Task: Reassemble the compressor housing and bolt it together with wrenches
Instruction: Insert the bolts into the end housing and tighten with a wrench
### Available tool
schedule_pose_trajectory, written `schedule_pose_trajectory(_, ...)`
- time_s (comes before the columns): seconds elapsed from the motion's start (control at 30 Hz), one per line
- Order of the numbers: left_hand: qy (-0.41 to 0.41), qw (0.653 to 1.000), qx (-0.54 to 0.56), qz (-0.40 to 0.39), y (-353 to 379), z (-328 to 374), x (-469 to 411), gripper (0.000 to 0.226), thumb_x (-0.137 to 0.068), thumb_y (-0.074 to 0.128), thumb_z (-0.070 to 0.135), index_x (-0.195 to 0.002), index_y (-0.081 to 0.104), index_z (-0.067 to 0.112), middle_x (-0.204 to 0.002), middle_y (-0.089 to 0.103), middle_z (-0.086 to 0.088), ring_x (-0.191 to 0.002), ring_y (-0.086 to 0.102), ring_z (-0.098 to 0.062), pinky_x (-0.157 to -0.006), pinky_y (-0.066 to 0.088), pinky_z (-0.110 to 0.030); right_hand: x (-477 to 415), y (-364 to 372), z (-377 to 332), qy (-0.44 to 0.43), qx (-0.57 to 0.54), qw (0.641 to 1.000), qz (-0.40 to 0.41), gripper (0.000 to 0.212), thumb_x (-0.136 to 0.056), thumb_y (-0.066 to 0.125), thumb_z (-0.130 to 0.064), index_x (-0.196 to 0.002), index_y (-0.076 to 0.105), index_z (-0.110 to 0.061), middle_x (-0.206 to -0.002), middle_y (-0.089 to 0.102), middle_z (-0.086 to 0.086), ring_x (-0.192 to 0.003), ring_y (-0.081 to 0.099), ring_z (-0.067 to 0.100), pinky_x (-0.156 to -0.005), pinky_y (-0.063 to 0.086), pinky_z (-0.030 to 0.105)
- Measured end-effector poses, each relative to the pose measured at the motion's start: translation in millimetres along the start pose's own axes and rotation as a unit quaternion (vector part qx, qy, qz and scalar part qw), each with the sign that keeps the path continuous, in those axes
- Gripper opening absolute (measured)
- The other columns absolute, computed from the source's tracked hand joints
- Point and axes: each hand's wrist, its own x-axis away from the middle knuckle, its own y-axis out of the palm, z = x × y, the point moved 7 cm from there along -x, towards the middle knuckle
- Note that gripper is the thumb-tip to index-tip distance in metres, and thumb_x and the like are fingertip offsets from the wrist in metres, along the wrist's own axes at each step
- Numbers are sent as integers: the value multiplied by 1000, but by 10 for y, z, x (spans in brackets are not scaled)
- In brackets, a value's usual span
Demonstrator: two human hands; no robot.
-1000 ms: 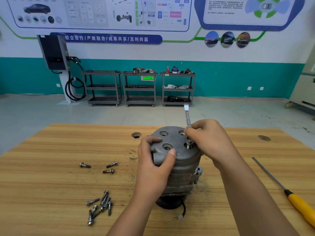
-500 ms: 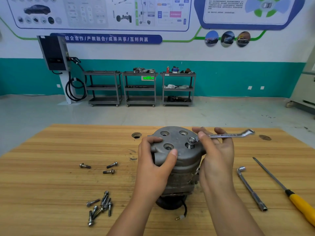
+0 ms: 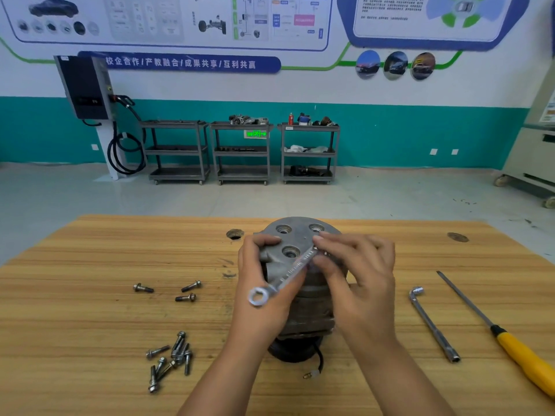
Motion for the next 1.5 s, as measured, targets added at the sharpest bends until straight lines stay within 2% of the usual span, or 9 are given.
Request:
schedule_pose_trajectory(0.2,-3,1000,-10,2,-23,13,18,35,-65,67,48,-93,47,45,-112,56,-3,-103,58,-22,-89,50,-48,-485,274,93,63,170,975,-127,24,-77,69,-45,-68,52,-31,-71,46,-17,-85,33,9,-70,14,29)
schedule_pose_trajectory(0.37,-17,1000,4,-10,-47,2,26,31,-67,69,42,-88,47,49,-115,56,-2,-100,62,-19,-83,54,-45,-492,363,571,279,213,913,-206,20,-81,54,-39,-90,60,-23,-97,45,-4,-108,38,25,-82,28,36)
schedule_pose_trajectory(0.47,-17,1000,2,-12,-43,6,22,31,-67,69,43,-88,47,50,-117,56,-1,-102,61,-17,-85,54,-42,-317,328,735,423,-36,888,-174,19,-74,55,-37,-82,60,-20,-98,61,5,-101,52,27,-81,43,40)
schedule_pose_trajectory(0.53,-15,1000,3,-6,-42,9,16,33,-65,70,43,-88,47,49,-116,55,-1,-104,60,-18,-88,52,-44,-194,248,726,456,-195,866,-69,12,-78,67,-28,-86,61,-21,-89,65,-1,-83,63,12,-64,47,26)
schedule_pose_trajectory(0.7,-15,1000,12,3,-30,6,11,34,-66,71,40,-90,48,45,-116,55,-3,-104,60,-21,-89,51,-48,131,0,485,339,-352,845,216,24,-84,62,2,-78,61,-21,-79,71,-5,-78,67,4,-66,50,12)
schedule_pose_trajectory(0.9,-25,999,21,-2,-19,-10,13,33,-68,72,37,-89,48,45,-117,55,-3,-103,61,-19,-86,54,-44,251,-60,44,93,-79,986,109,28,-83,58,-18,-103,60,-38,-114,62,-14,-120,49,18,-99,41,24)
schedule_pose_trajectory(1.07,-11,1000,14,-13,2,-32,-13,41,-73,80,26,-92,47,41,-112,56,-9,-97,62,-19,-80,54,-33,157,2,-66,-23,1,999,25,27,-86,58,-19,-112,64,-17,-113,64,-9,-112,43,9,-98,37,26)
schedule_pose_trajectory(1.33,-11,1000,-10,-3,3,-8,-7,35,-65,69,46,-94,48,43,-112,57,0,-102,59,-12,-86,51,-34,-430,247,79,73,105,984,-123,7,-76,72,-39,-78,70,-33,-76,50,-18,-90,31,5,-73,16,28)
schedule_pose_trajectory(1.5,-22,1000,1,-13,-28,7,25,33,-64,71,47,-87,48,49,-114,56,-2,-101,62,-19,-83,54,-45,-507,329,506,235,224,926,-192,31,-87,53,-40,-115,60,-28,-113,49,-5,-114,36,18,-92,22,36)
